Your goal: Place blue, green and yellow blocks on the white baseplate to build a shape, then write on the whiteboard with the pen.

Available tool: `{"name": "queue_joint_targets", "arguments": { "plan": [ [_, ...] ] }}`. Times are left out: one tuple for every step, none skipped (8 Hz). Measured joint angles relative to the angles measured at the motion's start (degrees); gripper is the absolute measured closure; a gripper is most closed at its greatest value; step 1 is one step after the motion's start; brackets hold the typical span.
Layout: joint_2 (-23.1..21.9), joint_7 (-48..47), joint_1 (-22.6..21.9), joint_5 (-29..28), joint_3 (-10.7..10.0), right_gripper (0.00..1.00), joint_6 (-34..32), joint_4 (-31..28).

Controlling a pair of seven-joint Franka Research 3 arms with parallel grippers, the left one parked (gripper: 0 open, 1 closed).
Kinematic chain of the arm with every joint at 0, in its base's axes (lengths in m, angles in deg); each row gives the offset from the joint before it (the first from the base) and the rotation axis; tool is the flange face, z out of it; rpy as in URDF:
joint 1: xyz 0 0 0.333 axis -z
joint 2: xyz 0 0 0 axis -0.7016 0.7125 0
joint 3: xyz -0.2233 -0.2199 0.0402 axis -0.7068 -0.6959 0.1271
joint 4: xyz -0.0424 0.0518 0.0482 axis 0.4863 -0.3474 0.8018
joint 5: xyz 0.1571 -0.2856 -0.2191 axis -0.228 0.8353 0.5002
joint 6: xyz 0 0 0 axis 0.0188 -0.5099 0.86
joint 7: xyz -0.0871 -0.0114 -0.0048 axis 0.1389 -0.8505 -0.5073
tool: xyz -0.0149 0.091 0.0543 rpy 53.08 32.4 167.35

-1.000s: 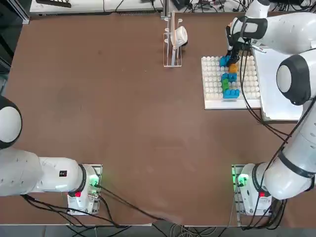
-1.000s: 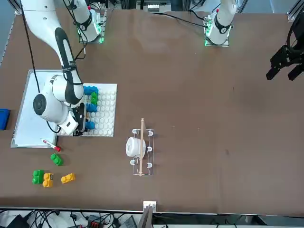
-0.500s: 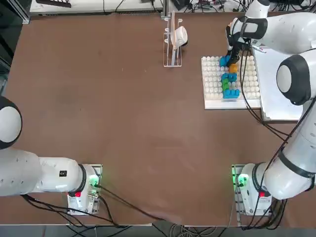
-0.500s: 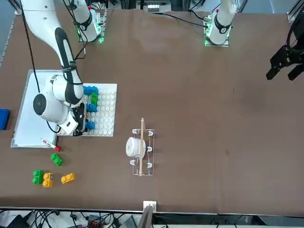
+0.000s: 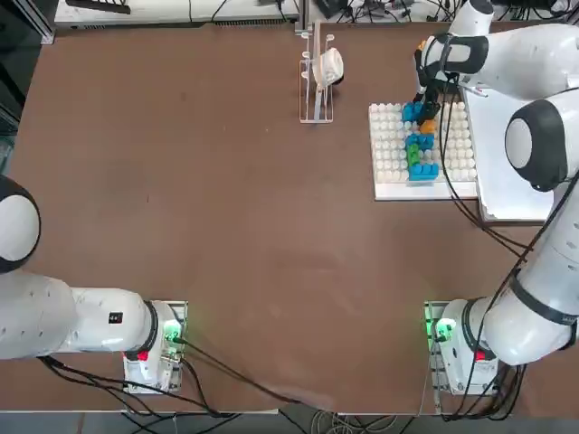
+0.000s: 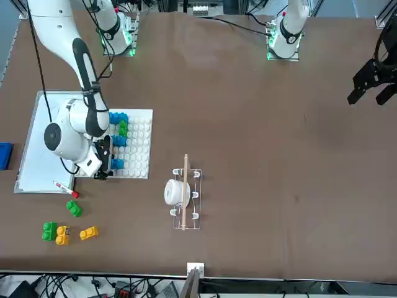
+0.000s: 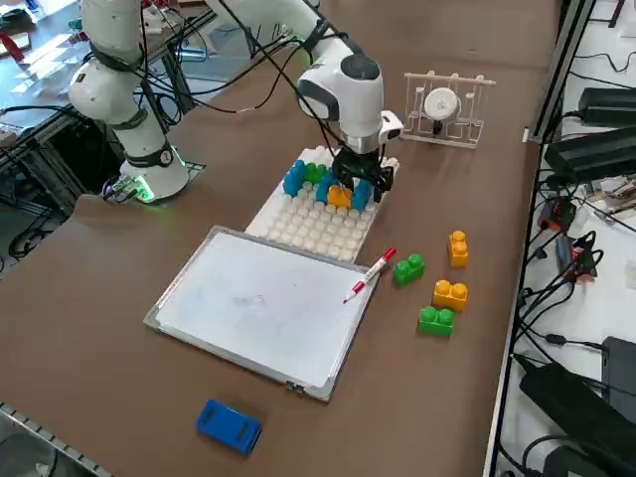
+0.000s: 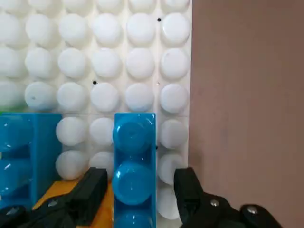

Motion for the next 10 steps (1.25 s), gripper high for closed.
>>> {"name": "queue_joint_targets", "arguments": {
  "plan": [
    [0.03,0.0,-0.04,0.0,0.02,0.09,0.27,0.0],
    [0.04,0.0,-0.03,0.0,0.02,0.0,0.31,0.0],
    [0.04,0.0,-0.04,0.0,0.02,0.0,0.32,0.0],
    [0.04,0.0,-0.04,0.0,0.02,0.0,0.32,0.0],
    [0.03,0.0,-0.06,0.0,0.02,0.0,0.33,0.01],
    [-0.02,0.0,-0.08,0.01,0.02,0.0,0.33,0.07],
    [-0.19,-0.02,-0.14,0.01,0.02,0.0,0.33,0.22],
    [-0.54,-0.19,-0.24,0.0,0.03,0.0,0.06,0.47],
    [-1.2,-0.39,-0.33,0.0,0.05,0.0,-0.96,0.74],
    [-2.08,-0.79,-0.42,0.0,0.06,0.0,-2.3,0.95]
  ]
}}
